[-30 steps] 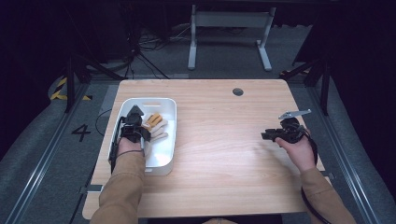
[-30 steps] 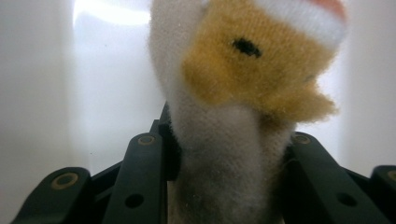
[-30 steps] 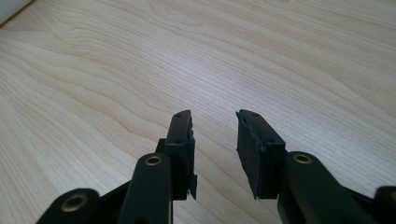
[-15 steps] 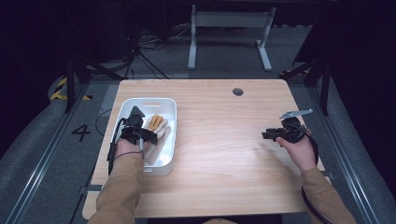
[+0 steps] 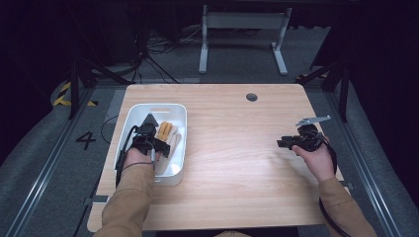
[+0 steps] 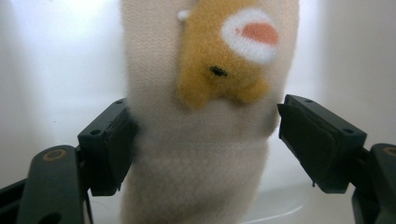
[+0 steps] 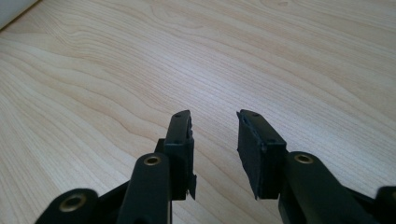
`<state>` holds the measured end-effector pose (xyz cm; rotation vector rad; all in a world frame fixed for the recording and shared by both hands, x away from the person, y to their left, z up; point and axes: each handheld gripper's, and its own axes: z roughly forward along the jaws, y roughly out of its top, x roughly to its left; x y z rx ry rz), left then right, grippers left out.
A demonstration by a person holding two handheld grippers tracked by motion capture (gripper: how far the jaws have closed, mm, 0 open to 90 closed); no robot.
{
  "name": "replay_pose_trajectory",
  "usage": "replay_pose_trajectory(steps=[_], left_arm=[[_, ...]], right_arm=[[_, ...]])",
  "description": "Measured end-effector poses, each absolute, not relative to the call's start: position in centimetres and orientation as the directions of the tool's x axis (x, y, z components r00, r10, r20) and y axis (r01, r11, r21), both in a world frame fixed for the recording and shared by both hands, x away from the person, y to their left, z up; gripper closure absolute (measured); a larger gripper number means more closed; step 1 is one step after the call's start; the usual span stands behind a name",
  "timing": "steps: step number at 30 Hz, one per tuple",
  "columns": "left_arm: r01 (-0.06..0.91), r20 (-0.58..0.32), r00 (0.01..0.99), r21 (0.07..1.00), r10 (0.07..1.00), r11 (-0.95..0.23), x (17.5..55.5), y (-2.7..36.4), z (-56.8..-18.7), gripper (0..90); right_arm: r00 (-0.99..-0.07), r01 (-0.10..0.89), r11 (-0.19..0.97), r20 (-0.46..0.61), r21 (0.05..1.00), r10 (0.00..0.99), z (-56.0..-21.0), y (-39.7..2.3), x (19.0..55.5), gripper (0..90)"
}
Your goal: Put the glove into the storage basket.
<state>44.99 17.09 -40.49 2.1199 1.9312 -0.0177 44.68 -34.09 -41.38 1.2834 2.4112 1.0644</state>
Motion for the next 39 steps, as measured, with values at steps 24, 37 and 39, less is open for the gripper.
replay_pose_trajectory(steps=[24,37,39], left_arm=[[0.777,-0.179,0.377,0.595,0.909,-0.205,39.9,13.4,-31.2,32.2],[0.569,-0.110,0.649,0.726,0.753,-0.385,37.8,7.7,-29.8,32.8],[0.554,-0.104,0.668,0.731,0.737,-0.399,37.8,7.1,-30.1,32.7]], right_arm=[[-0.594,0.629,0.361,0.126,0.689,0.794,-41.0,-34.4,44.2,63.8],[-0.577,0.627,0.344,0.120,0.699,0.808,-40.9,-35.5,43.4,62.5],[-0.577,0.628,0.344,0.120,0.698,0.808,-40.8,-35.7,43.3,62.3]])
